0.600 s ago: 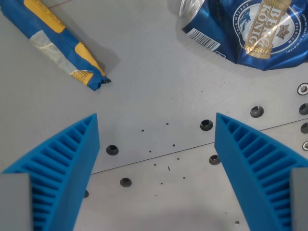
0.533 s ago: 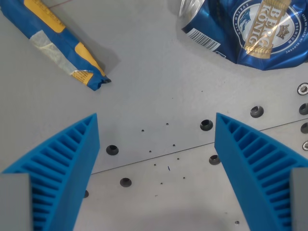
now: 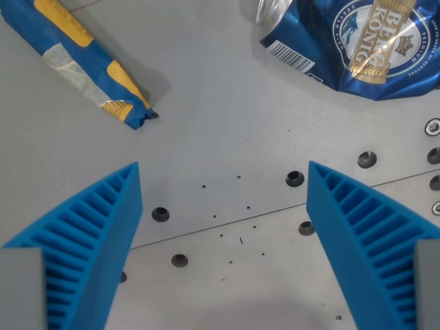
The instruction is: Pick up the blue bag
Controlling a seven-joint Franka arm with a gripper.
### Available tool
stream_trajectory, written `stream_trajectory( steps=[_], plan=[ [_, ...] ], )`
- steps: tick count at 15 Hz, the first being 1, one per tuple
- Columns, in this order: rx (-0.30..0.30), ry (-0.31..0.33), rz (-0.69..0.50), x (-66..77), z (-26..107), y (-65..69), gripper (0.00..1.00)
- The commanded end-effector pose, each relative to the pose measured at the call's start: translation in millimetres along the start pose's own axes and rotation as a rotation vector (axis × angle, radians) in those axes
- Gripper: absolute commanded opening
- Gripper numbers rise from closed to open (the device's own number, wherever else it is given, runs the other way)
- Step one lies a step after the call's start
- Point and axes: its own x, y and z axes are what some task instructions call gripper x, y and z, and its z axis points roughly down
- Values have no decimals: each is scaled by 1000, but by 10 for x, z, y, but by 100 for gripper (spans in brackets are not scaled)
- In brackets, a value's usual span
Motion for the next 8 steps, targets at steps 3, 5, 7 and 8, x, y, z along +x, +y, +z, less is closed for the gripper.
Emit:
stream_trajectory(
  steps=[3, 5, 7, 8],
  plan=[
    [2, 9, -16, 4, -11, -4, 100],
    [2, 10, -25, 6, -1, -7, 100],
    [2, 13, -36, 9, 12, -12, 100],
    [3, 16, -42, 11, 20, -14, 100]
  ],
)
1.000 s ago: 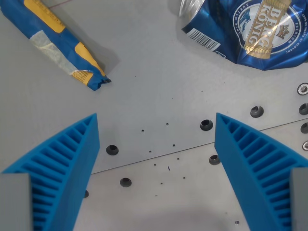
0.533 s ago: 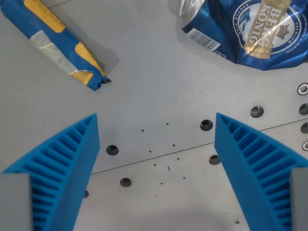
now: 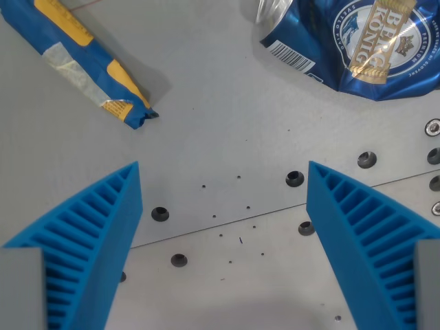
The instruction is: Pick up the blue bag
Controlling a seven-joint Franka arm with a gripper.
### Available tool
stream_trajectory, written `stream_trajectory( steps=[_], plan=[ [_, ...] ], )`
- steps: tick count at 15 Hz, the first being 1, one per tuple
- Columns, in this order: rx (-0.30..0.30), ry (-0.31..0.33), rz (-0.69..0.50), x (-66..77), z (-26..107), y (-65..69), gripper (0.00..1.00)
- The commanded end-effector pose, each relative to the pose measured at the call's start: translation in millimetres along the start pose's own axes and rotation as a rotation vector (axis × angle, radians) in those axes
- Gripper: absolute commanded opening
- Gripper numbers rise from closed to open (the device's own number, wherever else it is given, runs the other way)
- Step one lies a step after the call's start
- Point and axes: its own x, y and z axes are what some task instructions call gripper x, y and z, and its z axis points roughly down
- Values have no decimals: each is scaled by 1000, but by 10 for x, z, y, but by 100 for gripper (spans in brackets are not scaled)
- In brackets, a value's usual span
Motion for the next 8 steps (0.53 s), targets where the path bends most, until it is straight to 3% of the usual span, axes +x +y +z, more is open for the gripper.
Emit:
stream_trajectory(
  steps=[1, 8],
  plan=[
    [4, 21, -43, 14, 18, -14, 100],
    [6, 37, -86, 34, 98, -41, 100]
  ],
)
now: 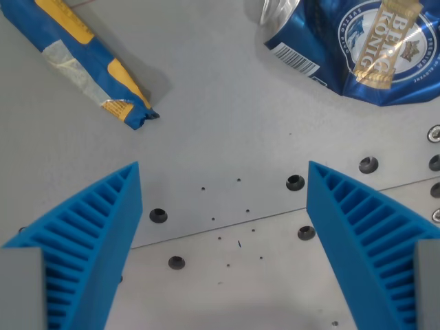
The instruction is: Pick up the blue bag
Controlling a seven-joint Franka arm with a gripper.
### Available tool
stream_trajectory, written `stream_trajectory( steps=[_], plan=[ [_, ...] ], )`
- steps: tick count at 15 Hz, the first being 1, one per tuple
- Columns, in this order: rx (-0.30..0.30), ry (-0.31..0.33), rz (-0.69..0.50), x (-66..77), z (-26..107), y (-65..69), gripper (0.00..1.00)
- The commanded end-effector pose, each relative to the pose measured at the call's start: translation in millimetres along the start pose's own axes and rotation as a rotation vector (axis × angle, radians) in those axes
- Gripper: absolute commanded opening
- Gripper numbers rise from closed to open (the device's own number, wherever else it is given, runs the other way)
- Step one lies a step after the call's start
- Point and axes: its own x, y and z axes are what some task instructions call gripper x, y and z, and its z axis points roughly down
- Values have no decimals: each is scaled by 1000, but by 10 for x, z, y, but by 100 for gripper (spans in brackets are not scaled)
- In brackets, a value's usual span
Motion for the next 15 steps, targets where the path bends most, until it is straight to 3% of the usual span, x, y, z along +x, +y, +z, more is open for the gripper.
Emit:
stream_trajectory(
  steps=[1, 15],
  plan=[
    [6, 41, -69, 14, 45, -22, 100],
    [10, 84, -195, 35, 304, -98, 100]
  ],
)
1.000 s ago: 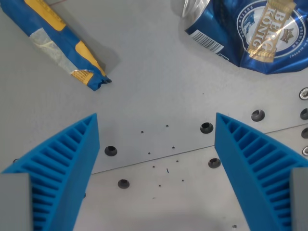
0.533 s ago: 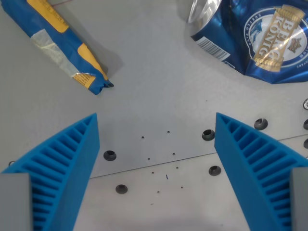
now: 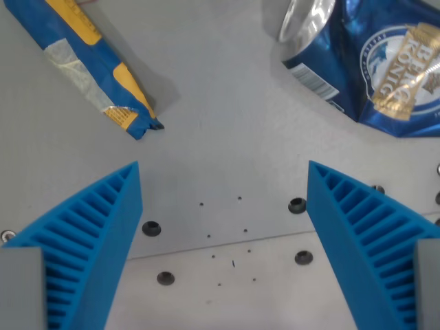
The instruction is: Pick up the blue bag
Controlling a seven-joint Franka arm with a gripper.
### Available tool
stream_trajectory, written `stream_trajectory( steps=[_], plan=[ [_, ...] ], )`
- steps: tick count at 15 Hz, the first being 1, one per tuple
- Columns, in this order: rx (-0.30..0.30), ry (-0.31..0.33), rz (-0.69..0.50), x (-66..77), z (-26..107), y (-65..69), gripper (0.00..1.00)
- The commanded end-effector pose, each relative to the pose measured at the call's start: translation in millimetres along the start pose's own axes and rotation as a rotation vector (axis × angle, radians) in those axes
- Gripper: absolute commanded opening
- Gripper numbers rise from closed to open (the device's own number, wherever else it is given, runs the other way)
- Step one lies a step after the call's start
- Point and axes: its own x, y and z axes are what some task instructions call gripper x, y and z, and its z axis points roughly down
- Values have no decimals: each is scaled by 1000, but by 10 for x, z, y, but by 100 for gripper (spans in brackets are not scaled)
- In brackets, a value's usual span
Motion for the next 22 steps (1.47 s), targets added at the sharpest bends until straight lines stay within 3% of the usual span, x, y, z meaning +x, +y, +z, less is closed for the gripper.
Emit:
stream_trajectory(
  steps=[1, 22],
  plan=[
    [7, 92, -113, -32, 79, -28, 100],
    [-1, 120, -324, 81, 588, -187, 100]
  ],
)
